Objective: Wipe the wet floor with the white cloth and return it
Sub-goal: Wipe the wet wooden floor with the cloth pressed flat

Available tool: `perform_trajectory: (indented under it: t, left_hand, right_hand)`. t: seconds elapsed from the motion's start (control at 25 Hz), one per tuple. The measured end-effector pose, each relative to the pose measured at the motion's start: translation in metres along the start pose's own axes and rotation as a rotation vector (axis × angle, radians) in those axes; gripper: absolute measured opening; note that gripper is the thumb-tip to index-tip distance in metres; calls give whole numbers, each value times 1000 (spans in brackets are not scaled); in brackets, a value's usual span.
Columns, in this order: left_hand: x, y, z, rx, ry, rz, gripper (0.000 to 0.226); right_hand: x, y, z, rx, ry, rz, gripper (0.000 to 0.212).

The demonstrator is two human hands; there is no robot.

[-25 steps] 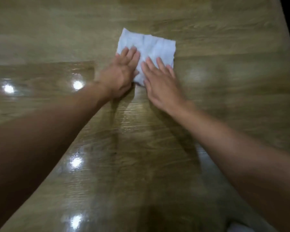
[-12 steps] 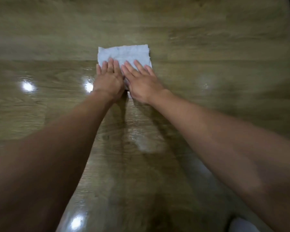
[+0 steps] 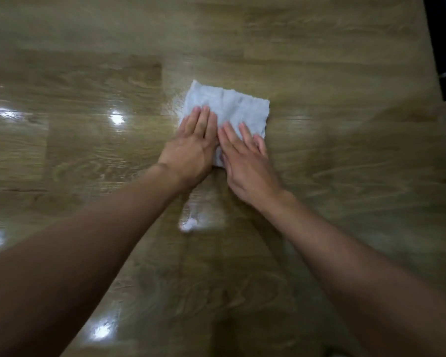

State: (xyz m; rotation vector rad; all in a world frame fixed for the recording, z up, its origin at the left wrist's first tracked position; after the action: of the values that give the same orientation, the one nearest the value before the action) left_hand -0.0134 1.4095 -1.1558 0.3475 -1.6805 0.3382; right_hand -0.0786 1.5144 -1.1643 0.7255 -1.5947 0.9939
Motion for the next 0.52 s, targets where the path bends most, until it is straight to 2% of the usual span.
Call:
perform_trajectory:
  t: [0.12, 0.2, 0.32, 0.44, 0.52]
  left_hand:
    - [-2, -31, 39, 87, -12, -8, 59]
    - [-1, -33, 48, 118, -28, -43, 59]
    - [-1, -2, 20, 66, 6, -68, 57]
    - [-10, 78, -36, -143, 43, -52, 60]
    - [-14, 104, -50, -228, 47, -21, 63]
  right_hand:
    - [-4, 4, 64, 46, 30, -17, 53]
    - [-1, 7, 74, 68, 55, -15, 52]
    - [4, 19, 13, 58, 84, 18, 51]
    - [5, 42, -94, -2, 97, -73, 51]
    - [3, 56, -124, -44, 102, -100, 52]
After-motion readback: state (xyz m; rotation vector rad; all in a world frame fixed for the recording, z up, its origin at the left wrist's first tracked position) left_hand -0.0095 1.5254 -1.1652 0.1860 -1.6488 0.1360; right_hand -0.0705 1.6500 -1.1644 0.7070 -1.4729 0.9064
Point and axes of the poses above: each hand's wrist, its own z-axis towards the middle knuckle, its own x-axis out of the back of the hand, y = z × x, the point moved 4 cm from there along z, towards the middle knuckle, and after that the axes turned 10 degrees about y, right-handed, at the moved point
